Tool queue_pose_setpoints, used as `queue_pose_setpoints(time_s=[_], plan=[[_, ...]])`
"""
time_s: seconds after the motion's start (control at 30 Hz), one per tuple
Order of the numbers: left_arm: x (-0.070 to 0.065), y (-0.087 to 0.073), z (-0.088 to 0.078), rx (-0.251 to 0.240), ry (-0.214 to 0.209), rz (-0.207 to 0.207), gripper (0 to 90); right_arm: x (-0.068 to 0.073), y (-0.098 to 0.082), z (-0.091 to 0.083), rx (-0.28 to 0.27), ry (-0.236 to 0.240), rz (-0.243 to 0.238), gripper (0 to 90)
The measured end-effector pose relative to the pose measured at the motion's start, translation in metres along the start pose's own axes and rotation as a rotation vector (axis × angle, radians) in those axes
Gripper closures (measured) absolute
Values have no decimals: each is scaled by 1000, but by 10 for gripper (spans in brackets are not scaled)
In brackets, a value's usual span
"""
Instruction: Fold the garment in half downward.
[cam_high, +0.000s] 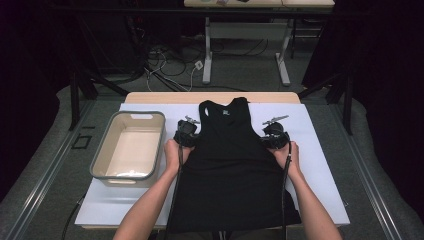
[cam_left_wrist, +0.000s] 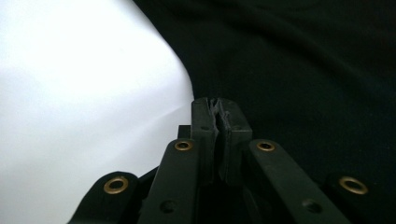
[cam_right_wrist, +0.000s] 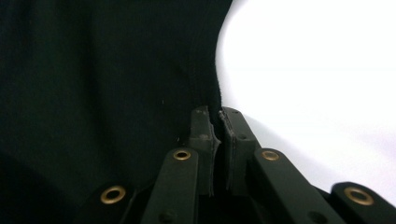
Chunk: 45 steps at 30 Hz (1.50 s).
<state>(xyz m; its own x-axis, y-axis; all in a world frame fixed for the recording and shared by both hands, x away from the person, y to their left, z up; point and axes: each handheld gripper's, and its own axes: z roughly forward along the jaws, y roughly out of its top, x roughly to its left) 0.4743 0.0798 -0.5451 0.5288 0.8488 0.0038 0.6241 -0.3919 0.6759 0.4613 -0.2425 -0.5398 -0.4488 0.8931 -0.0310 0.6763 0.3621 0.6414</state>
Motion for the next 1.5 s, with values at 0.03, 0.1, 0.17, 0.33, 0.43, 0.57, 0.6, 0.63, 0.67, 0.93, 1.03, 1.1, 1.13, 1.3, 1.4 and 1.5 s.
queue_pose_setpoints(time_s=[0.03,0.1,0.17,0.33,0.43,0.57,0.6,0.63,0.67,0.93,1.03,1.1,1.13,1.3,1.4,1.5], plan=[[0,1,-1,-7,11,11,867,1,2,-2,-16,-23,-4,846],[-1,3,-4,-31,36,21,868,2,6,-7,-53,-50,-27,845],[-2,6,-8,-61,65,45,868,3,12,-11,-84,-70,-33,845],[-4,11,-15,-142,125,78,869,4,24,-24,-139,-115,-55,846],[0,16,-19,-173,128,61,869,3,30,-30,-162,-135,-65,846],[4,25,-25,-202,138,49,869,0,37,-37,-191,-152,-72,845],[5,27,-27,-209,144,50,869,0,39,-38,-195,-153,-67,845],[5,29,-29,-218,150,51,869,-1,41,-39,-200,-156,-64,845],[6,32,-30,-225,152,47,869,-1,43,-41,-207,-159,-65,845],[16,50,-43,-257,174,51,869,-4,58,-50,-249,-185,-65,844],[19,54,-42,-265,173,56,869,-4,62,-52,-262,-191,-69,843],[19,53,-41,-253,160,55,868,-3,63,-53,-264,-192,-72,843],[18,52,-40,-249,155,56,868,-2,63,-52,-263,-185,-76,843],[18,41,-33,-186,122,62,866,-4,55,-45,-225,-149,-66,841],[15,35,-29,-144,124,56,866,-3,49,-41,-213,-130,-82,841],[10,27,-26,-93,133,57,864,-1,43,-40,-204,-111,-95,840]])
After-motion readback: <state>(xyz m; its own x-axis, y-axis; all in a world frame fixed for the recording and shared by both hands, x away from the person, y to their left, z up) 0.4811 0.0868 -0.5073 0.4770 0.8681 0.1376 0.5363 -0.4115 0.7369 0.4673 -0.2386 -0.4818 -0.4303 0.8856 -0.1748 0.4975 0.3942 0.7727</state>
